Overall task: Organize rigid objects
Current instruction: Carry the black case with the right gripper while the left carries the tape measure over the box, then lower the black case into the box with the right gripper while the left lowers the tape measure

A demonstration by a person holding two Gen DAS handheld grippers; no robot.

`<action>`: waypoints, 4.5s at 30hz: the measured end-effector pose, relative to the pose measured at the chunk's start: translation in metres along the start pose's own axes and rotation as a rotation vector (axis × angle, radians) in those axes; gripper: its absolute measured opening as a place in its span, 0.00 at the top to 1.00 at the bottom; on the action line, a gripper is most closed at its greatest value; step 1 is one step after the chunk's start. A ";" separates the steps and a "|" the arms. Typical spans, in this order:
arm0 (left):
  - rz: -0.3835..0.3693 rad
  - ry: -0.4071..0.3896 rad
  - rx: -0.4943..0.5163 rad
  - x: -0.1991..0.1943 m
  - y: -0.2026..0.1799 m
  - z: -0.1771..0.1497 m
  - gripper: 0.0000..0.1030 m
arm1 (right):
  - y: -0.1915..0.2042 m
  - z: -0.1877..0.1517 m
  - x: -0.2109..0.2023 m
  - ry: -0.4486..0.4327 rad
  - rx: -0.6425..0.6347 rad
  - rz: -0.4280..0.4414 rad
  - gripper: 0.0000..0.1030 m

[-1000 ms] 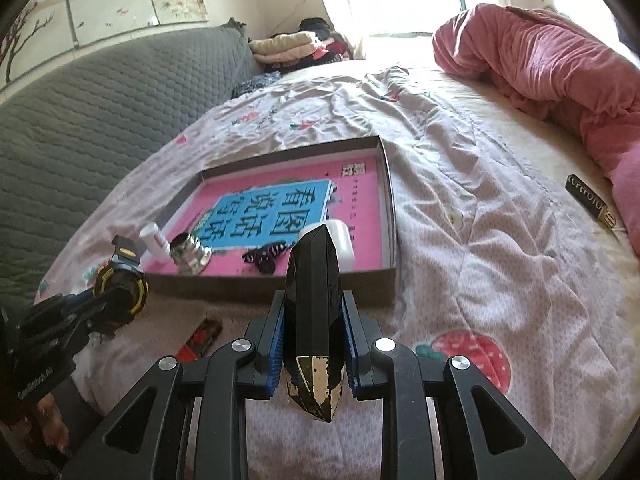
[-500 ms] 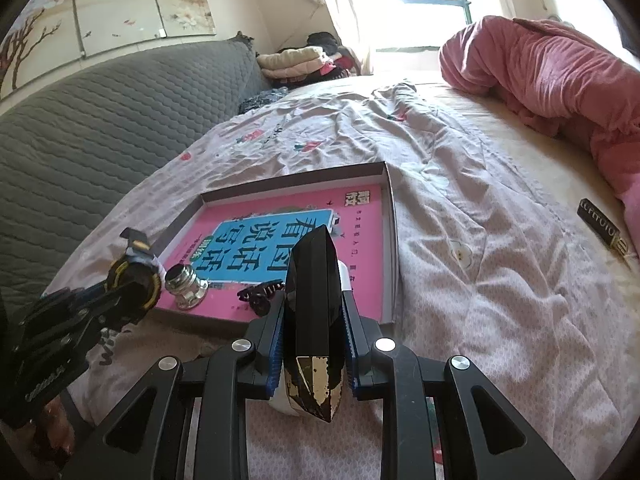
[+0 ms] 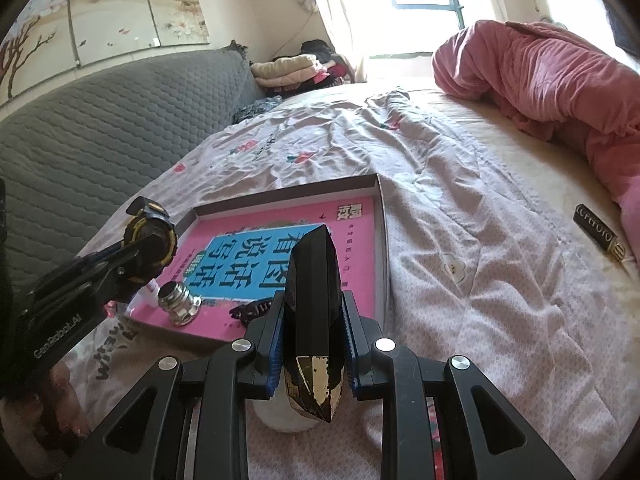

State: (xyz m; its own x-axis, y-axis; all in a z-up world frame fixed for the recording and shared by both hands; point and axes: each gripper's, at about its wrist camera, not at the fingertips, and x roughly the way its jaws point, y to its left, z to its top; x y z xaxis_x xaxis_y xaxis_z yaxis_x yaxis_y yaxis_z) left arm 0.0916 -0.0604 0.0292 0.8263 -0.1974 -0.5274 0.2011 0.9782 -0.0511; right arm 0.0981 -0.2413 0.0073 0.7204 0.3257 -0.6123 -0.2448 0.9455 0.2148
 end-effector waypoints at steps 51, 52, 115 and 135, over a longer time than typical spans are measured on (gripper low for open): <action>-0.066 0.229 0.000 0.063 0.004 -0.034 0.82 | 0.004 0.015 0.060 0.068 -0.079 -0.043 0.76; -0.067 0.229 -0.001 0.063 0.004 -0.034 0.82 | 0.004 0.014 0.060 0.070 -0.080 -0.042 0.76; -0.067 0.236 -0.045 0.063 0.016 -0.034 0.82 | 0.018 0.013 0.060 0.116 -0.197 -0.047 0.76; -0.059 0.254 -0.061 0.064 0.017 -0.036 0.73 | 0.015 0.012 0.064 0.133 -0.163 -0.019 0.71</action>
State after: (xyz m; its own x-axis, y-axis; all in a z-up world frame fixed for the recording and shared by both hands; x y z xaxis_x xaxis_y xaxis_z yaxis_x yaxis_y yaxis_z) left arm 0.1289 -0.0540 -0.0358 0.6543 -0.2395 -0.7173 0.2067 0.9690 -0.1349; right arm 0.1478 -0.2064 -0.0194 0.6362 0.2955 -0.7127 -0.3416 0.9361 0.0832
